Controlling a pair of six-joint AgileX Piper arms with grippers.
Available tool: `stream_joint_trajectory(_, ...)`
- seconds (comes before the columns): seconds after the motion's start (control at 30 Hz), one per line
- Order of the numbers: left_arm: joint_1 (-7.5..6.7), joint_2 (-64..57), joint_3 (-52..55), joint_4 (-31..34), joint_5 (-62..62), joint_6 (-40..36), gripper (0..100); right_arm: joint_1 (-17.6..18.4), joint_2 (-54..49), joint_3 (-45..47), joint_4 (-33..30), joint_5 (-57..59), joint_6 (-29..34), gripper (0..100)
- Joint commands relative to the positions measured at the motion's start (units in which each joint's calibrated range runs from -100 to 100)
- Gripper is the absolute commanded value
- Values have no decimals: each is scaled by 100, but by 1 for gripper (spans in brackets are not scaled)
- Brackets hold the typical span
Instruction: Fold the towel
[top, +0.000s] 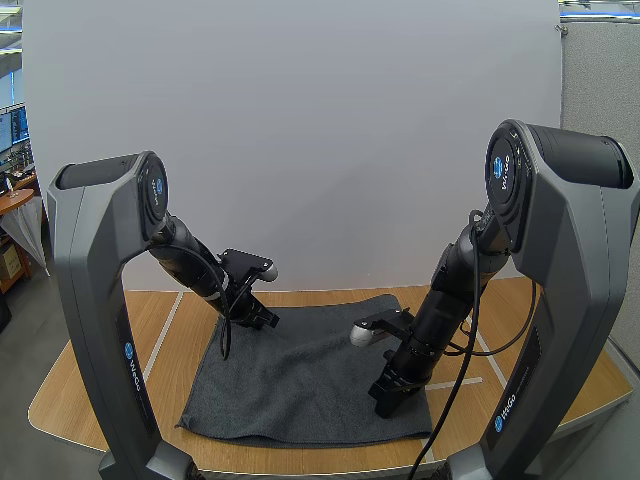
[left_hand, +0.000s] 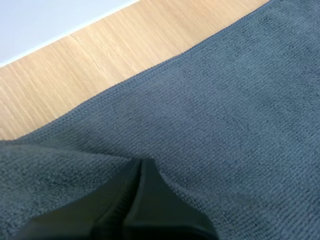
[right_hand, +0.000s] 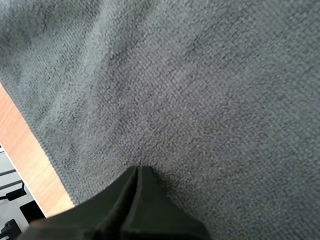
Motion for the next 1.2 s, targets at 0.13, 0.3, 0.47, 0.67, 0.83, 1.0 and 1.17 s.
stream_joint_trajectory(0.13, -3, 242, 33, 218, -741, 60, 0, -13, -57, 35, -470, 10, 105, 0)
stream_joint_trajectory(0.3, -3, 230, 4, 218, -678, 60, 0, -13, -57, 35, -308, 28, 105, 0)
stream_joint_trajectory(0.47, -3, -157, 4, 142, -307, 60, 0, -13, -407, -46, 247, 263, 64, 0)
stream_joint_trajectory(0.67, 20, -1299, 4, 45, 183, 50, 0, -13, -1396, -359, 615, 69, 126, 0)
stream_joint_trajectory(0.83, 167, -2208, 4, 45, 809, -157, 0, -13, -1912, -406, 675, -1355, 509, 0)
stream_joint_trajectory(1.0, 374, -3119, 4, 45, 1751, -330, 0, -40, -1946, -406, 800, -2337, 665, 0)
stream_joint_trajectory(1.17, 498, -3877, 45, 81, 2241, -468, 0, -351, -1836, -579, 1289, -2965, 551, 0)
